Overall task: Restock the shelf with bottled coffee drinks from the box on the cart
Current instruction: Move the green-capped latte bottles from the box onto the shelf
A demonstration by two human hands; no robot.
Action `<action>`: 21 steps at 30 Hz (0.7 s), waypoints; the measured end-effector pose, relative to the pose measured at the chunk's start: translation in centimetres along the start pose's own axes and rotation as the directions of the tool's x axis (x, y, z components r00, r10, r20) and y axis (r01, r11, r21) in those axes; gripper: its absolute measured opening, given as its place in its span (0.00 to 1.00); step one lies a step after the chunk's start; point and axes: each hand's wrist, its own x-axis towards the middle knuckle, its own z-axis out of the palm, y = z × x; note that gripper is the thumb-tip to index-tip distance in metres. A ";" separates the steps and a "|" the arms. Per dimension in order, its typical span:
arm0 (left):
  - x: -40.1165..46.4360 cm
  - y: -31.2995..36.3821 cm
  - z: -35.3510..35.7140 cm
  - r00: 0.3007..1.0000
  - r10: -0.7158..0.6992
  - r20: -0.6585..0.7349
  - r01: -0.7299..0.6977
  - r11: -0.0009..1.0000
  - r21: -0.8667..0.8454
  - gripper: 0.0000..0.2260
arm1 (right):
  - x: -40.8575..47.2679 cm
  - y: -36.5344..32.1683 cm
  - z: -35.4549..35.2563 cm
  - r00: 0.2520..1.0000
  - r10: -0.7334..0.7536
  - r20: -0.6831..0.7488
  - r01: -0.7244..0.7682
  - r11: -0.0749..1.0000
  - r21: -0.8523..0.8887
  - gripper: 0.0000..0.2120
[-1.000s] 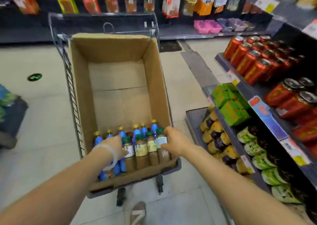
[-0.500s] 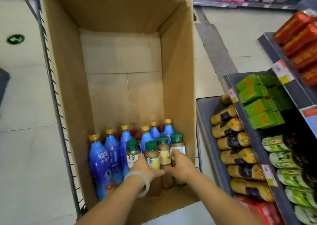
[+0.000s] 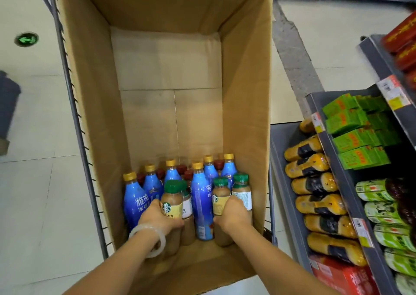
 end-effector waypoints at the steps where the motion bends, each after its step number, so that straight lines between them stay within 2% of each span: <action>1: 0.0 -0.3 -0.2 1.000 -0.005 -0.003 0.005 1.000 0.012 0.24 | -0.2 -0.1 0.2 1.000 -0.008 -0.001 0.008 1.000 -0.012 0.30; 5: -0.1 -1.2 0.3 0.999 -0.033 -0.013 0.033 0.999 0.016 0.23 | -0.4 -0.8 1.0 0.999 0.050 0.003 -0.050 0.993 0.107 0.37; 8: -0.3 -1.3 1.1 0.999 -0.045 -0.008 0.045 0.999 -0.022 0.23 | 0.1 -1.4 1.1 0.987 0.158 -0.034 -0.149 0.971 0.189 0.36; 10: -0.4 -1.3 1.4 0.999 -0.045 -0.015 0.044 0.998 -0.047 0.24 | 0.5 -1.8 1.2 0.982 0.177 -0.063 -0.166 0.975 0.147 0.35; 13: -0.3 -1.7 1.1 0.998 -0.052 -0.029 0.050 0.996 -0.077 0.25 | 1.3 -2.3 2.2 0.988 0.138 -0.064 -0.136 0.990 0.029 0.31; 17: -0.5 -2.9 0.2 0.996 -0.082 -0.037 0.076 0.987 -0.141 0.25 | 1.1 -2.3 4.3 0.993 0.039 -0.110 -0.046 0.997 -0.065 0.16; 21: -0.7 -2.7 -0.1 0.997 -0.072 -0.031 0.066 0.984 -0.168 0.24 | -0.2 -1.4 6.5 0.996 -0.030 -0.089 0.030 1.000 -0.007 0.17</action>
